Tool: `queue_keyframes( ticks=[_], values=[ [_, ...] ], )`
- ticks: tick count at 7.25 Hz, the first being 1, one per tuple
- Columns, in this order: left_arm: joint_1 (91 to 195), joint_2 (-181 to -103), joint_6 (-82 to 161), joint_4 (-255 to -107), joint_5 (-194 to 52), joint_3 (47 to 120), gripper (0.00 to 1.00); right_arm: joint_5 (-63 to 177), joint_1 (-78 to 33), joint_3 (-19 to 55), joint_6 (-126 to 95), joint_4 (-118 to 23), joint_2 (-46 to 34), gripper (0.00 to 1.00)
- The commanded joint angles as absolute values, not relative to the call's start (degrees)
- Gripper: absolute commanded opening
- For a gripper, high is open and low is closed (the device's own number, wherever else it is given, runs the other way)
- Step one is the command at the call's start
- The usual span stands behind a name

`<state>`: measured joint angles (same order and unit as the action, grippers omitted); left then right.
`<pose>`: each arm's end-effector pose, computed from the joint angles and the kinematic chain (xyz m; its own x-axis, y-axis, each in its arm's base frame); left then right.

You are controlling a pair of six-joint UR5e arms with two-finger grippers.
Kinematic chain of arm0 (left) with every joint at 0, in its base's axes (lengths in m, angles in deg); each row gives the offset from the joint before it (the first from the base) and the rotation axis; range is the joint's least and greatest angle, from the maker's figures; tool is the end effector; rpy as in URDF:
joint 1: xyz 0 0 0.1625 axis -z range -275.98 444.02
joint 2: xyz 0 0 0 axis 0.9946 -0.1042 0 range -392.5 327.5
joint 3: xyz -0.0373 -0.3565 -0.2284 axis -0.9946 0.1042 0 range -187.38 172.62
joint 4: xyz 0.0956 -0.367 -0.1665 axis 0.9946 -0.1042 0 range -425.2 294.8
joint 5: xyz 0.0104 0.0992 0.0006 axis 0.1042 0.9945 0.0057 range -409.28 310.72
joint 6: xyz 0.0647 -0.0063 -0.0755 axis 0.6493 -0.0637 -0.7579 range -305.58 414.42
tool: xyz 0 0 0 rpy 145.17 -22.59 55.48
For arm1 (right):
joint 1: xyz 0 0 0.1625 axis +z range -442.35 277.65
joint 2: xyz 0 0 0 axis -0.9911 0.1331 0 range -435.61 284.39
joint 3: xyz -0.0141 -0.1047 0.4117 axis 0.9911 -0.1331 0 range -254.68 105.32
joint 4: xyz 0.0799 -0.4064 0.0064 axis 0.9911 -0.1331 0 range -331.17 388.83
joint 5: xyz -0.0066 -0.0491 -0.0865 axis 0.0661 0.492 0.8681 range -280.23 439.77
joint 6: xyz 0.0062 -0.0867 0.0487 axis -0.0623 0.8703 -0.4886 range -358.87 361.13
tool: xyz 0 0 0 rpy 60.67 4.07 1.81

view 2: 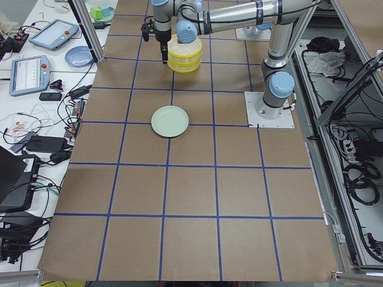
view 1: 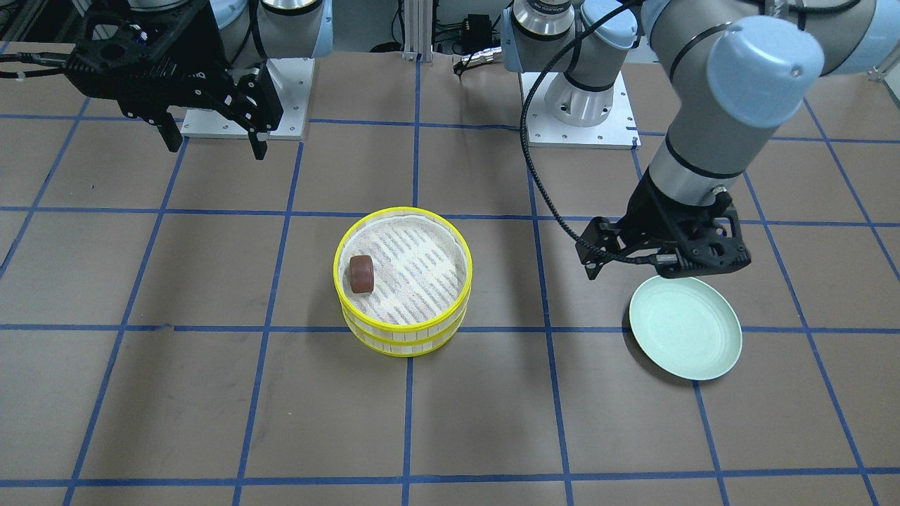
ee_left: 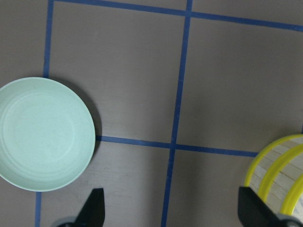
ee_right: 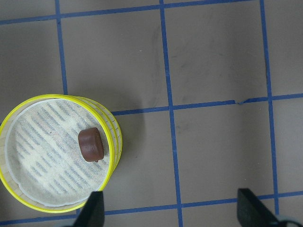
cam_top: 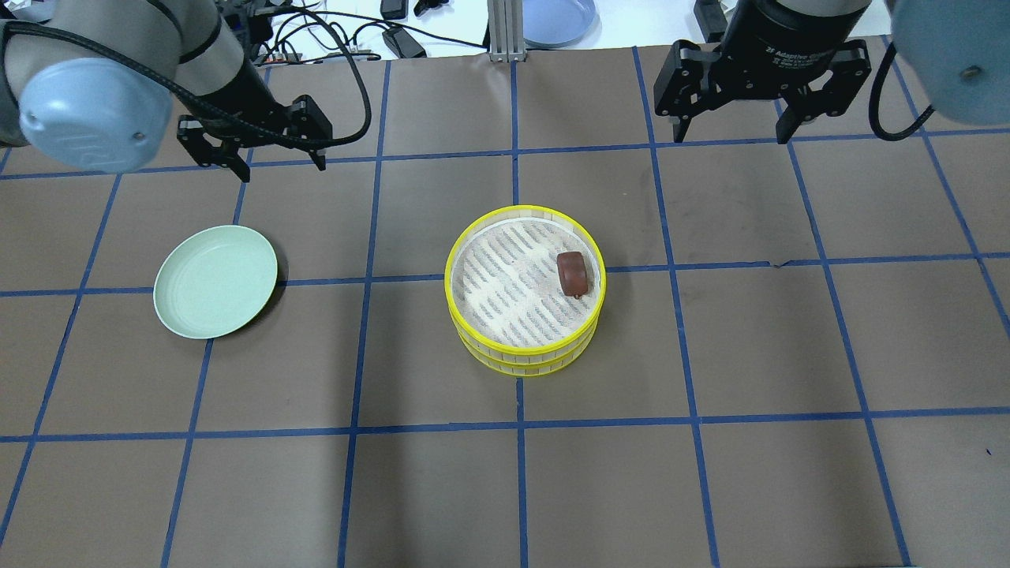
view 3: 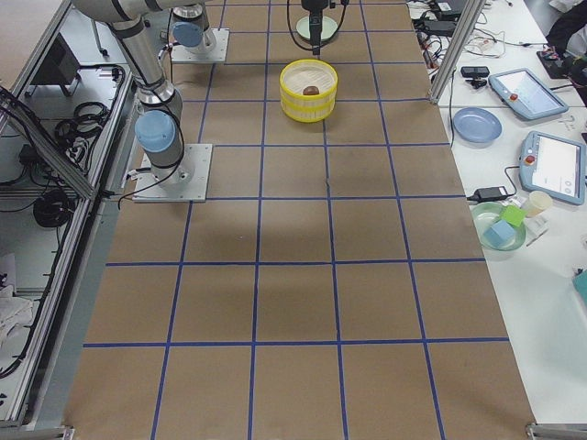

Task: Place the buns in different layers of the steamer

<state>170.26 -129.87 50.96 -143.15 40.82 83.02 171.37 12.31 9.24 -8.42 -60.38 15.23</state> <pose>-0.0969 -0.5575 0.4392 -0.9921 -0.1256 0.0027 -0.1254 0.9893 -0.0746 0.1701 -0.4806 0.5465 -0.9961 0.0873 0.0096 0.0858 0.9902 -0.1099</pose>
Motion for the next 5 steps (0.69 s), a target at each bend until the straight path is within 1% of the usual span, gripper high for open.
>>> queue_keyframes(
  ticks=[1,2,5],
  values=[
    [168.5,-124.6,52.5,-149.5,42.7,80.9,1.00,171.4,12.3,9.3,-8.4,-60.3,15.2,1.00],
    [168.5,-122.0,52.5,-149.4,42.2,80.3,1.00,171.4,12.4,9.3,-8.4,-60.3,15.3,1.00],
    [169.1,-120.2,51.5,-150.3,41.2,81.6,1.00,171.4,12.4,9.3,-8.4,-60.3,15.3,1.00]
  ],
)
